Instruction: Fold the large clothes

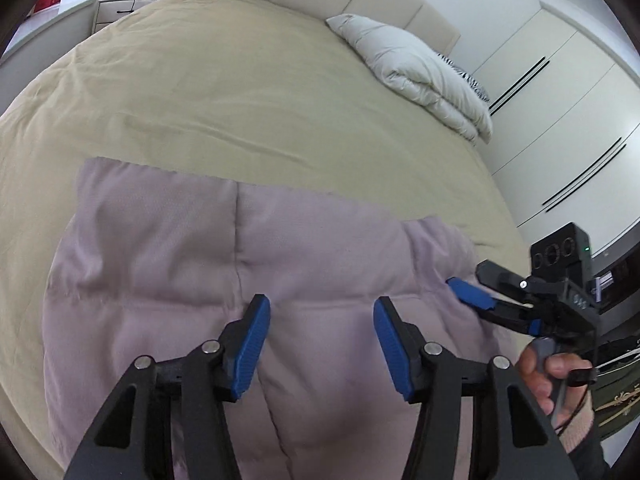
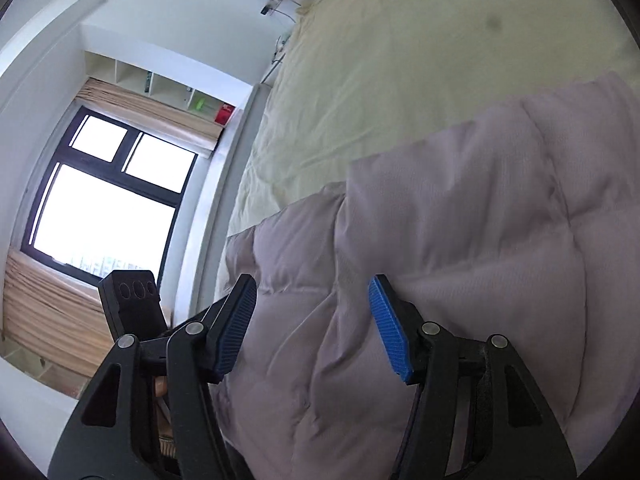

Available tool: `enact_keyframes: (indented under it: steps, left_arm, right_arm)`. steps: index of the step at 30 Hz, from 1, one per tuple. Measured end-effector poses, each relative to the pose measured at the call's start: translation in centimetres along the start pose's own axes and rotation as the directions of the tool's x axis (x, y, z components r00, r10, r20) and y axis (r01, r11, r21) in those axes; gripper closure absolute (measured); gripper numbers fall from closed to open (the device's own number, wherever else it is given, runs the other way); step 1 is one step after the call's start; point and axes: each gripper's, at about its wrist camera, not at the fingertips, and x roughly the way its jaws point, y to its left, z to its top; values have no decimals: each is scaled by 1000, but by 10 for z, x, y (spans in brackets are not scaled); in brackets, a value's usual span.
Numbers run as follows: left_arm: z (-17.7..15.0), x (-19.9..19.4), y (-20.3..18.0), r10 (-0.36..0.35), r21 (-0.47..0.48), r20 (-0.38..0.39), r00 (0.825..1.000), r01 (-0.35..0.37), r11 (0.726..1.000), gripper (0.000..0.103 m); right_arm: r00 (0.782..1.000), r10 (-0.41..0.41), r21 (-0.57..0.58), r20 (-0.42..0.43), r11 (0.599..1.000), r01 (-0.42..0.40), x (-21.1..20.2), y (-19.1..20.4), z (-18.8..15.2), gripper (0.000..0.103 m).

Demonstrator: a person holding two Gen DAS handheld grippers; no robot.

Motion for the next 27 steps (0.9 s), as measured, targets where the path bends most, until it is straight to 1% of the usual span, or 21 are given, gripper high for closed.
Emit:
enact_keyframes:
  steps: [2, 3, 5, 6, 7, 9, 12, 13, 15, 17, 19, 20, 22, 24, 27]
  left_arm:
    - [3, 6, 12, 2, -7, -1, 1000, -2, 1000, 52]
    - [5, 8, 19, -10, -19, 3, 1000, 10, 1000, 52]
    - [9, 16, 28, -32, -41, 2, 999, 32, 999, 53]
    - [10, 20, 33, -32, -45, -3, 999, 32, 998, 55]
    - [11, 26, 37, -32, -48, -12, 999, 32, 998, 58]
    - [14, 34, 41, -31, -47, -28, 999, 30, 998, 58]
    - [19, 41, 46, -41, -53, -33, 999, 39, 998, 58]
    - [20, 41, 49, -48, -61, -31, 998, 46, 997, 59]
    - [19, 41, 58, -67, -82, -23, 998, 65, 995, 64]
    - [16, 39, 70, -88, -114, -14, 996, 86, 990, 73]
    - [14, 37, 81, -121, -149, -10, 993, 118, 982, 79]
    - [15, 36, 86, -136, -166, -10, 991, 133, 977, 83]
    - [14, 32, 93, -160, -189, -11, 987, 155, 970, 88]
    - [14, 28, 91, -159, -182, -13, 987, 155, 971, 88]
    - [10, 16, 86, -123, -151, -4, 992, 121, 981, 87]
  right_arm:
    - [999, -35, 28, -2, 999, 35, 14, -13, 14, 53]
    - [999, -42, 43, 1, 998, 42, 18, -23, 22, 55]
    - [1000, -30, 82, 9, 996, 29, 17, -47, 28, 66]
    - [1000, -27, 106, 10, 994, 26, 14, -59, 29, 70]
    - [1000, -19, 128, 16, 992, 17, 18, -66, 32, 73]
    - [1000, -14, 155, 17, 988, 11, 25, -78, 41, 74]
    - [999, -48, 152, 7, 987, 46, 30, -84, 52, 74]
    - [999, -52, 152, 6, 987, 51, 27, -89, 51, 74]
    - [999, -47, 163, 13, 986, 44, 31, -94, 57, 74]
    - [999, -31, 183, 19, 983, 27, 13, -110, 53, 77]
    - [999, -8, 201, 31, 980, 2, 10, -118, 57, 77]
    - [999, 3, 206, 36, 979, -11, 1, -128, 56, 77]
    - [998, 24, 215, 56, 976, -35, -14, -136, 53, 77]
    - [996, 32, 228, 83, 972, -50, -42, -147, 48, 77]
    - [991, -11, 229, 133, 973, -20, -74, -162, 44, 77]
